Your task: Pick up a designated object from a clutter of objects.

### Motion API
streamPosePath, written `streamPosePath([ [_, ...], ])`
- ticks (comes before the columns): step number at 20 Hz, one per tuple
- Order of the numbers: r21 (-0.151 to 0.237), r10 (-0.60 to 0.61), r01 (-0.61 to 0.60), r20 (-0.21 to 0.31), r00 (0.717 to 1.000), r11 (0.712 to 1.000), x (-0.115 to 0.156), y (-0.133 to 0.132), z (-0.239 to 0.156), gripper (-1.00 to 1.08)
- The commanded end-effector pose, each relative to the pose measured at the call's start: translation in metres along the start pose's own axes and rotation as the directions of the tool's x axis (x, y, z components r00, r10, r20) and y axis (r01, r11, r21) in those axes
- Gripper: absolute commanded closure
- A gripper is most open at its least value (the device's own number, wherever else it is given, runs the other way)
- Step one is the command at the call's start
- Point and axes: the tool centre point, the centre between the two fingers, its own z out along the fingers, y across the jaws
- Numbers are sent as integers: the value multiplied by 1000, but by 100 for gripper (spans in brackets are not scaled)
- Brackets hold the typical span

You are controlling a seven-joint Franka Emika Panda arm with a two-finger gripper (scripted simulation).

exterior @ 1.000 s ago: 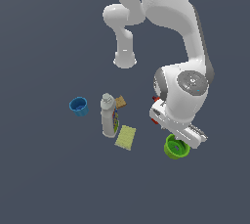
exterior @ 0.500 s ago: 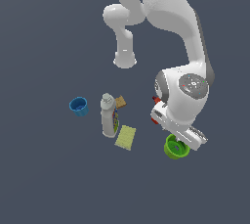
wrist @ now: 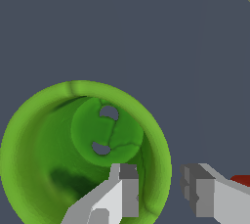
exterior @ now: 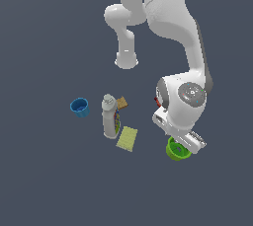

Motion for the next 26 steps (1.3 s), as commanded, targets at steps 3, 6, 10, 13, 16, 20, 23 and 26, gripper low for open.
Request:
streamPosePath([
  [3, 1, 0, 0, -1, 1000, 1000, 0, 0, 1, 108],
  [6, 1, 0, 0, -1, 1000, 1000, 0, 0, 1, 108],
  [10, 2, 1, -1, -1, 1000, 1000, 1, -1, 0, 108],
  [13, 2, 1, -1, -1, 1000, 1000, 1, 0, -2, 108],
  [16, 2, 1, -1, -1, 1000, 1000, 3, 2, -10, 108],
  [20, 2, 1, -1, -1, 1000, 1000, 7, 7, -29, 108],
  [23, 2, 1, -1, -1, 1000, 1000, 12, 12, -50, 108],
  [26, 2, 1, -1, -1, 1000, 1000, 18, 19, -78, 108],
])
